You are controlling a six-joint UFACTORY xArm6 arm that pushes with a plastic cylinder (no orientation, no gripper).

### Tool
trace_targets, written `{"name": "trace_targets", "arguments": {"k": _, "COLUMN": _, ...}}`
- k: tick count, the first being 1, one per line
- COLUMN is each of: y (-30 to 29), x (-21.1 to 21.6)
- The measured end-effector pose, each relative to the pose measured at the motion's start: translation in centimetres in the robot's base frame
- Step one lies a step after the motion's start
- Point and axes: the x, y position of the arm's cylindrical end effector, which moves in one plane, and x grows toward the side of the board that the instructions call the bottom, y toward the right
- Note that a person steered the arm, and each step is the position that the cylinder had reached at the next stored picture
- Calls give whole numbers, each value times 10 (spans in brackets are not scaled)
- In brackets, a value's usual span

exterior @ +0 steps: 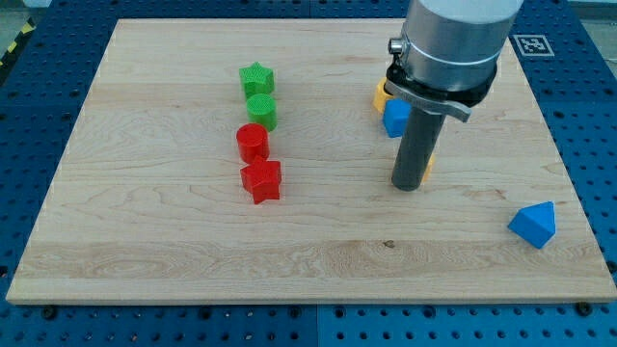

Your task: Push the blue triangle closer to the yellow heart

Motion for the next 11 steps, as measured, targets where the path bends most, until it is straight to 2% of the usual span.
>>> {"name": "trace_targets", "arguments": {"k": 2, "y": 0, "x": -28}}
{"name": "trace_targets", "arguments": {"k": 3, "y": 0, "x": -27}}
{"name": "trace_targets", "arguments": {"k": 4, "y": 0, "x": 26}}
{"name": "trace_targets", "arguments": {"k": 5, "y": 37, "x": 28}}
{"name": "trace_targets", "arguments": {"k": 6, "y": 88, "x": 4}}
{"name": "trace_targets", "arguments": {"k": 7, "y": 164, "x": 0}}
{"name": "trace_targets", "arguments": {"k": 8, "y": 215, "x": 34}}
{"name": "trace_targets", "arguments": {"k": 9, "y": 215, "x": 63}}
{"name": "trace_targets", "arguments": {"k": 10, "y": 207, "x": 67}}
{"name": "trace_targets", "arguments": {"k": 11, "y": 171, "x": 74}}
